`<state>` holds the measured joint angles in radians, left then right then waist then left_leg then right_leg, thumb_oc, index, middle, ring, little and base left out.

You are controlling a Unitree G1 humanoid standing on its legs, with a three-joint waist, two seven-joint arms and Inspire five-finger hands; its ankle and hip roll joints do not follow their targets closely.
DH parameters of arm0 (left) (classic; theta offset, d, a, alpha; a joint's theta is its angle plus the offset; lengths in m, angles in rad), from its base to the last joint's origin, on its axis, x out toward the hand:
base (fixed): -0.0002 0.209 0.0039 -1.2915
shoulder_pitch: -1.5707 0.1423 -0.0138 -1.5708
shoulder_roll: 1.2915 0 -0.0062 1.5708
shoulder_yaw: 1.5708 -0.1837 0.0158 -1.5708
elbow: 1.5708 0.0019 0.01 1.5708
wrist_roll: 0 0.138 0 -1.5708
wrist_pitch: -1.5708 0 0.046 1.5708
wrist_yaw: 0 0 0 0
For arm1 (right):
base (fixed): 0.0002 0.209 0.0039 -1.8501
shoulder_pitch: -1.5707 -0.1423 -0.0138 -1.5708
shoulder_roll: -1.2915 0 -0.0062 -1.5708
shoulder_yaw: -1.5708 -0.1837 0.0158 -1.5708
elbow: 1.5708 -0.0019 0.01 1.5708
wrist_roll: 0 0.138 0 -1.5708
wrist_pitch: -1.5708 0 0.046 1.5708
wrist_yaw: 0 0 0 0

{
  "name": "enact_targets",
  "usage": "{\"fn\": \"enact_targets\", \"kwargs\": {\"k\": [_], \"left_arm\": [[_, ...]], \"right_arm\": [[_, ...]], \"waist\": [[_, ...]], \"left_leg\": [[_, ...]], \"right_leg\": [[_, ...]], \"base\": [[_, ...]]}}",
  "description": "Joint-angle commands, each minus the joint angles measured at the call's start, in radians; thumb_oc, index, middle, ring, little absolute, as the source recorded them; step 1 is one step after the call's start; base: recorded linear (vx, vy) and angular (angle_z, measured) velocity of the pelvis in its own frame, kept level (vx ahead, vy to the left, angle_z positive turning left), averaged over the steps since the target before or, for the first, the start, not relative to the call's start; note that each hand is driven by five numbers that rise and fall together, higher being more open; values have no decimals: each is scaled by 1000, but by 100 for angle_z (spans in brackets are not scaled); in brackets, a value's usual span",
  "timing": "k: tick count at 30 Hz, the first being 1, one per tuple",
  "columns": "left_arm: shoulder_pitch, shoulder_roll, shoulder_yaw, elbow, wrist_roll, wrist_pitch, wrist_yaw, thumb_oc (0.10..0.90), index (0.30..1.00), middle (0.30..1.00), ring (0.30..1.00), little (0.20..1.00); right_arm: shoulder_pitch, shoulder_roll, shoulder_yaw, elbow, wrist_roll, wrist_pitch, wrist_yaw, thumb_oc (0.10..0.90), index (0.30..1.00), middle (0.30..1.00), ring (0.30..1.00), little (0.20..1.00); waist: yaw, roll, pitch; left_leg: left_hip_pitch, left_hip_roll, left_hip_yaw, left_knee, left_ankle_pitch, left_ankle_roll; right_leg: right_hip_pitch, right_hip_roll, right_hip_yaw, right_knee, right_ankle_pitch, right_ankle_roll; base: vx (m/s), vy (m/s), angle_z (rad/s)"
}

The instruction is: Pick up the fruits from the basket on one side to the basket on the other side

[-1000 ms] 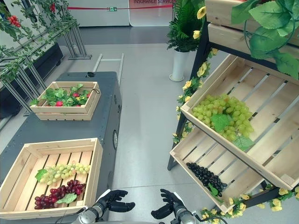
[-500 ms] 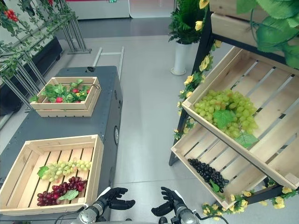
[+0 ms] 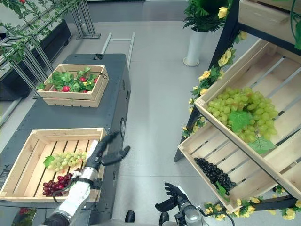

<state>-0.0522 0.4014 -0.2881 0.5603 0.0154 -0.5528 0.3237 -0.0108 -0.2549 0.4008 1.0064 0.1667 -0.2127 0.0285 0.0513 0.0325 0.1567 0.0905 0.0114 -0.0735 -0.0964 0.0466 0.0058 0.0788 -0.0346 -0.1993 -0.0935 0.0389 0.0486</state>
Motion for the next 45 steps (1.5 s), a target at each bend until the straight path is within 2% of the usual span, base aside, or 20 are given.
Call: {"fn": "enact_targets", "kwargs": {"k": [1, 6, 11, 17, 18, 20, 25, 27, 29, 33, 34, 39, 41, 45], "left_arm": [[-140, 95, 81, -74, 144, -43, 194, 800, 900, 900, 900, 900], [-123, 213, 159, -67, 316, 27, 347, 800, 900, 900, 900, 900], [-112, 316, 205, -25, 383, 97, 453, 800, 900, 900, 900, 900], [-202, 418, 208, 34, 374, 129, 482, 800, 900, 900, 900, 900], [-232, 456, 203, 40, 355, 147, 487, 800, 900, 900, 900, 900], [-257, 479, 199, 58, 345, 164, 484, 800, 900, 900, 900, 900], [-357, 529, 146, 107, 323, 232, 421, 800, 900, 900, 900, 900], [-377, 536, 135, 118, 328, 240, 412, 800, 900, 900, 900, 900], [-437, 574, 101, 138, 332, 265, 359, 800, 900, 900, 900, 900], [-515, 613, 47, 165, 332, 261, 319, 800, 900, 900, 900, 900], [-561, 637, 4, 186, 346, 244, 290, 800, 900, 900, 900, 900], [-605, 680, -63, 175, 303, 210, 195, 800, 900, 900, 900, 900], [-618, 702, -86, 162, 285, 190, 114, 800, 900, 900, 900, 900], [-617, 744, -108, 141, 293, 191, 34, 800, 900, 900, 900, 900]], "right_arm": [[-45, -29, -26, -83, 59, -57, 23, 800, 900, 900, 900, 900], [-20, -38, -37, -121, 75, -66, 17, 800, 900, 900, 900, 900], [-19, -61, -24, -159, 99, -85, 29, 800, 900, 900, 900, 900], [-78, -84, 19, -195, 129, -89, 30, 800, 900, 900, 900, 900], [-96, -91, 28, -215, 138, -85, 26, 800, 900, 900, 900, 900], [-113, -100, 34, -238, 152, -79, 21, 800, 900, 900, 900, 900], [-160, -123, 43, -245, 157, -77, 23, 800, 900, 900, 900, 900], [-167, -127, 44, -246, 158, -76, 23, 800, 900, 900, 900, 900], [-188, -135, 43, -239, 166, -88, 34, 800, 900, 900, 900, 900], [-208, -148, 44, -221, 160, -101, 44, 800, 900, 900, 900, 900], [-219, -159, 49, -206, 151, -107, 37, 800, 900, 900, 900, 900], [-230, -177, 38, -181, 156, -107, 30, 800, 900, 900, 900, 900], [-229, -182, 32, -171, 136, -111, 27, 800, 900, 900, 900, 900], [-222, -194, 20, -167, 119, -108, 24, 800, 900, 900, 900, 900]], "waist": [[41, -28, 34], [58, -27, 54], [77, -27, 136], [96, -36, 222], [100, -38, 244], [101, -41, 262], [99, -55, 310], [99, -59, 319], [100, -73, 342], [98, -90, 361], [96, -93, 363], [95, -99, 363], [94, -101, 363], [93, -99, 363]], "left_leg": [[3, -84, 31, 16, -64, 41], [-42, -90, 13, 97, -79, 47], [-135, -100, 17, 274, -121, 50], [-240, -109, 53, 431, -176, 63], [-289, -112, 69, 504, -209, 68], [-342, -110, 89, 590, -247, 70], [-477, -98, 117, 777, -311, 73], [-500, -97, 119, 803, -318, 73], [-557, -90, 121, 856, -326, 76], [-614, -84, 119, 896, -333, 79], [-646, -79, 120, 917, -338, 81], [-694, -79, 110, 937, -340, 81], [-712, -78, 107, 939, -338, 82], [-721, -73, 108, 923, -330, 78]], "right_leg": [[20, -3, -5, 59, -69, -30], [-16, -22, -31, 147, -103, -35], [-89, -50, -55, 317, -155, -42], [-194, -95, -77, 524, -201, -31], [-236, -113, -83, 608, -231, -35], [-281, -130, -89, 697, -276, -48], [-401, -145, -81, 886, -350, -76], [-418, -144, -80, 908, -360, -80], [-473, -141, -79, 959, -363, -79], [-522, -132, -76, 988, -366, -79], [-552, -125, -74, 1000, -371, -81], [-598, -114, -66, 1011, -372, -81], [-618, -110, -65, 1012, -362, -75], [-631, -108, -62, 1001, -350, -66]], "base": [[74, 57, 19], [48, 56, 9], [-22, 81, 31], [-121, 105, 14], [-113, 129, 8], [-114, 156, 16], [-89, 116, 3], [-79, 57, 5], [-80, 22, 2], [-46, 11, 9], [-41, 14, 12], [1, 13, 10], [15, 7, 5], [2, 0, 1]]}}
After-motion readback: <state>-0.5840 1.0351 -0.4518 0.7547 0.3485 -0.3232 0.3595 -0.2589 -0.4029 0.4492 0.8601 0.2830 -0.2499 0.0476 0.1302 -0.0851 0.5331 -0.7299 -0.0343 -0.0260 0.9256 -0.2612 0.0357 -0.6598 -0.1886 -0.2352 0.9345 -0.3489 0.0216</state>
